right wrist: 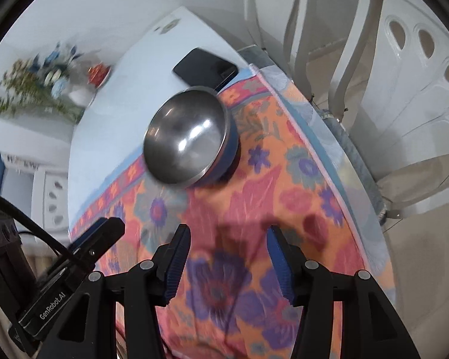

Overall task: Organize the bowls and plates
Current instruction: 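Move both tools to the rim of the blue steel bowl, then close both tools on the blue bowl rim and lift it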

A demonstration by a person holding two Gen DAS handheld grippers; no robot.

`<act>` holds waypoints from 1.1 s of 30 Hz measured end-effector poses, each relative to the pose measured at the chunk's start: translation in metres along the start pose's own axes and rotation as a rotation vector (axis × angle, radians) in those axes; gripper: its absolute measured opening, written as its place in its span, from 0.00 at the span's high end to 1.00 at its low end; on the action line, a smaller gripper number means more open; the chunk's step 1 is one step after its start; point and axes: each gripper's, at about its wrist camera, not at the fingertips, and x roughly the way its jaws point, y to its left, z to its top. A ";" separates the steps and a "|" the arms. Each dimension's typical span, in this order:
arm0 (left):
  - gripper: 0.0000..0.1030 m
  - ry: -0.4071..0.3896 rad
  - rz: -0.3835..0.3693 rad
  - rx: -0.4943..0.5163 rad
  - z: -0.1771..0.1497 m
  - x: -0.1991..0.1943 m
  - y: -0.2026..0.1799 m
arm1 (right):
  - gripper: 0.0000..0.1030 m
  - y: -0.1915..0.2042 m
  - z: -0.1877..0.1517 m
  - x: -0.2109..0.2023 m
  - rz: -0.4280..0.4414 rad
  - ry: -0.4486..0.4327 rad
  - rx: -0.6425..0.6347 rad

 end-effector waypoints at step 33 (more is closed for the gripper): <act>0.83 -0.011 -0.101 -0.040 0.042 0.057 0.015 | 0.78 0.038 0.052 0.055 -0.123 -0.078 -0.160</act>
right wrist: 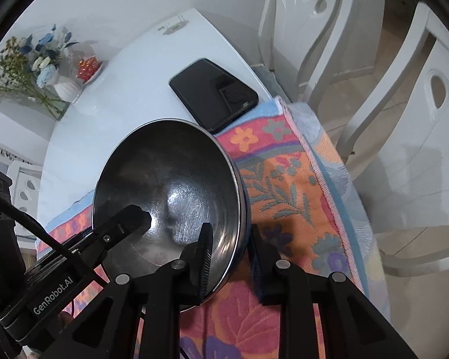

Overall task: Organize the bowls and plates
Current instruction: 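Close both tools on the blue bowl rim and lift it, then carry the blue bowl with both tools toward the nested bowls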

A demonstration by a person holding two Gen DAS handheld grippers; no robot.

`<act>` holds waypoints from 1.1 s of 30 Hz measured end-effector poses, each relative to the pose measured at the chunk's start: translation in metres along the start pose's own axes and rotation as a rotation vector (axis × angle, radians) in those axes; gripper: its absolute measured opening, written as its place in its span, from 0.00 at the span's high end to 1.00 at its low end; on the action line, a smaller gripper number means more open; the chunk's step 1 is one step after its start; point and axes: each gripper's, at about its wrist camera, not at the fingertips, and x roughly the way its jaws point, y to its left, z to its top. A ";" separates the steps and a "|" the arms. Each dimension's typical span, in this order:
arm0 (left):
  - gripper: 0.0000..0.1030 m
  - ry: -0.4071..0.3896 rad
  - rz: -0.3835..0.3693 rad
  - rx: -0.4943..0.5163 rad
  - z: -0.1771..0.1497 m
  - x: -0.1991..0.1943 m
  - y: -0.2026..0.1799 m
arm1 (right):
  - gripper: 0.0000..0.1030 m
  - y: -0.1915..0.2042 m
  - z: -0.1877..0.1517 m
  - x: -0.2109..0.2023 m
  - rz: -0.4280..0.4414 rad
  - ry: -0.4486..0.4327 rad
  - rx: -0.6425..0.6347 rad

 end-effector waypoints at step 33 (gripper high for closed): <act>0.83 -0.184 0.021 0.015 -0.162 -0.212 -0.055 | 0.78 0.058 -0.178 -0.191 0.077 -0.071 -0.112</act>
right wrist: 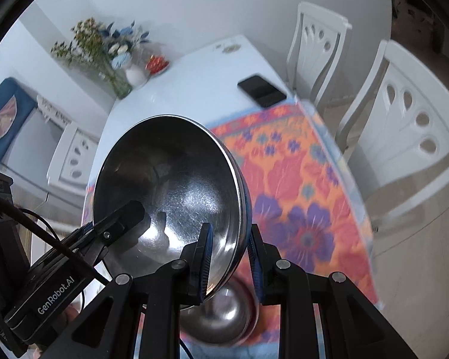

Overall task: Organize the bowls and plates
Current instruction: 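Carry the blue bowl with both tools toward the nested bowls, then lower the blue bowl into the red steel bowl with both tools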

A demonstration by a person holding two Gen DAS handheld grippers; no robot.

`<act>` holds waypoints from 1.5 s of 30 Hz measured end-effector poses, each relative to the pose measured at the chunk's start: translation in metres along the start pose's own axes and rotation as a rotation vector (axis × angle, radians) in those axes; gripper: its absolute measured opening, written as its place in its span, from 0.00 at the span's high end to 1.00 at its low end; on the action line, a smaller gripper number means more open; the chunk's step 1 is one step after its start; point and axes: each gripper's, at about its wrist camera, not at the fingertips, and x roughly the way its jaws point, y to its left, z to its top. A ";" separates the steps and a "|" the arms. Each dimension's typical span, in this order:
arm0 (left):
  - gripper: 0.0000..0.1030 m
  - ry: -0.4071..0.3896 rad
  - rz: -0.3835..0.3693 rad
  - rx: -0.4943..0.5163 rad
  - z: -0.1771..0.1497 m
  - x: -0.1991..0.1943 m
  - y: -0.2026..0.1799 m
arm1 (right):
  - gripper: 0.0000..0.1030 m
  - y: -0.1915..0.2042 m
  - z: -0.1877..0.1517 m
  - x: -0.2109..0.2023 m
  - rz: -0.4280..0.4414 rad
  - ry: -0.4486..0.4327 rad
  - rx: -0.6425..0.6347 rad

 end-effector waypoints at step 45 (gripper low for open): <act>0.79 0.120 0.068 -0.107 -0.107 0.006 0.054 | 0.78 -0.020 -0.106 0.053 0.012 0.197 0.070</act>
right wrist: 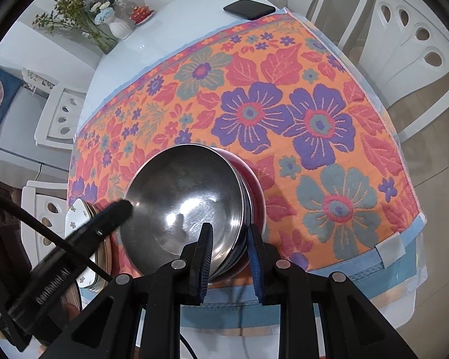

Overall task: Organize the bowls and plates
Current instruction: 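Lower the blue bowl into the red steel bowl with both tools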

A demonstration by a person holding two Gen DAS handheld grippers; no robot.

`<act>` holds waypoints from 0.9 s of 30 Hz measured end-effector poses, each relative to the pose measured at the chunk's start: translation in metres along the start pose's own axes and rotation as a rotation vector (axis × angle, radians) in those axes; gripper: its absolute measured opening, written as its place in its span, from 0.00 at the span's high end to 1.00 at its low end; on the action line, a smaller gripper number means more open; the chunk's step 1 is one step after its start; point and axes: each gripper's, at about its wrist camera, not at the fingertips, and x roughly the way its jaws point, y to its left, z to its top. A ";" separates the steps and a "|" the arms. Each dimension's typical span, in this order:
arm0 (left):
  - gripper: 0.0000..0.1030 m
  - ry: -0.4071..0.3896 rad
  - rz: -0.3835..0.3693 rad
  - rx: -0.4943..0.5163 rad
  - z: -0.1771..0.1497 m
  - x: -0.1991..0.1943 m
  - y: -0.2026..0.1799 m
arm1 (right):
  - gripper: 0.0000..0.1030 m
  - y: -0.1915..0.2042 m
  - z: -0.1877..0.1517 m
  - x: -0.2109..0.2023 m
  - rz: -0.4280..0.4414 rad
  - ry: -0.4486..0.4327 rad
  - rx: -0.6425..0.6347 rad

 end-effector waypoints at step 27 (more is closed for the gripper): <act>0.79 0.039 0.004 0.026 -0.039 -0.001 -0.001 | 0.78 0.011 -0.035 -0.008 -0.051 -0.042 -0.043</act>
